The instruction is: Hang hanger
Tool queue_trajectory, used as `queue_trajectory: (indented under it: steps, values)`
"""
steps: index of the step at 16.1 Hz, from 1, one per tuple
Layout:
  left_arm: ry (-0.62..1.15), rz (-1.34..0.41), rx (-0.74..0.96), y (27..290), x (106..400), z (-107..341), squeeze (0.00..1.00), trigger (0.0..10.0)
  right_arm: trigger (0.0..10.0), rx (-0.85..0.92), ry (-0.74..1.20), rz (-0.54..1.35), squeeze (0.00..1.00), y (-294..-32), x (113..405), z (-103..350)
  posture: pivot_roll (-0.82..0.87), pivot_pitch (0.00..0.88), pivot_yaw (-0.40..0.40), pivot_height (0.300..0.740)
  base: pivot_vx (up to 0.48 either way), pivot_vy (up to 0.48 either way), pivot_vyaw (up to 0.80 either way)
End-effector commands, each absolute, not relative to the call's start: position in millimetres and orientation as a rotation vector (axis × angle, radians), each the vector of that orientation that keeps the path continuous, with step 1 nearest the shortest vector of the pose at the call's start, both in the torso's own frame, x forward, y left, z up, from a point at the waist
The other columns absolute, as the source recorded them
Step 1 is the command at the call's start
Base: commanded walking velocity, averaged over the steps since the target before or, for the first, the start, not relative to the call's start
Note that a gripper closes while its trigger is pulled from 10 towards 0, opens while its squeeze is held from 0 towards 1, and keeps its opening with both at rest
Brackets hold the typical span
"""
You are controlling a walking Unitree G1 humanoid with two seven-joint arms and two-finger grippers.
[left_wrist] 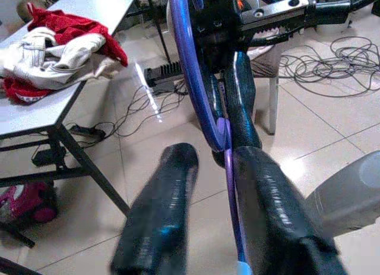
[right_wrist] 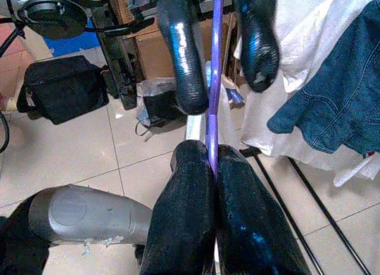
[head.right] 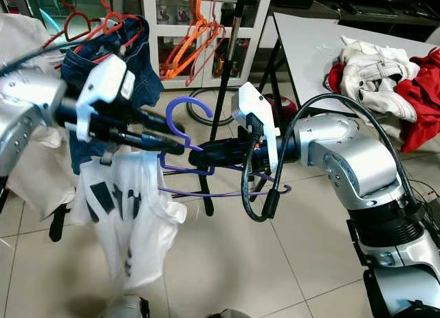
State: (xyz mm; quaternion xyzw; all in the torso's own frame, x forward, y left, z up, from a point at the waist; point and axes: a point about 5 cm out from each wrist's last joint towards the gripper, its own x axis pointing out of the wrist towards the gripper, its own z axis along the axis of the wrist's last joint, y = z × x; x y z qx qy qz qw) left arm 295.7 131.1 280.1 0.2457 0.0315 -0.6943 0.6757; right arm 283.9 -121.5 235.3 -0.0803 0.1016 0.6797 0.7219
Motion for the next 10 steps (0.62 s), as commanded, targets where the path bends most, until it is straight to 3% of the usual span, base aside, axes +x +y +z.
queue_trajectory:
  steps: [1, 3, 4, 5, 10]
  values:
    - [0.037, -1.549, 0.552, 132, 297, 289, 1.0, 10.0, 0.0, -0.189, 0.181, 1.478, 0.0, -124, 287, 244, -0.04, 0.036, -0.15, 0.74, 0.0, 0.0, 0.0]
    - [0.036, -1.524, 0.572, 140, 297, 292, 1.0, 10.0, 0.0, -0.175, 0.169, 1.451, 0.0, -125, 289, 243, -0.04, 0.036, -0.144, 0.74, 0.0, 0.0, 0.0]
    - [0.073, -1.508, 0.591, 152, 294, 291, 0.69, 10.0, 0.0, -0.166, 0.157, 1.428, 0.0, -126, 291, 243, -0.04, 0.037, -0.137, 0.74, 0.0, 0.0, 0.0]
    - [0.113, -1.473, 0.604, 166, 290, 291, 0.0, 10.0, 0.0, -0.154, 0.133, 1.395, 0.0, -128, 293, 244, -0.04, 0.038, -0.135, 0.74, 0.0, 0.0, 0.0]
    - [0.101, -1.303, 0.538, 211, 278, 311, 0.0, 10.0, 0.0, -0.078, 0.012, 1.283, 0.0, -138, 304, 262, -0.01, 0.039, -0.135, 0.74, 0.0, 0.0, 0.0]
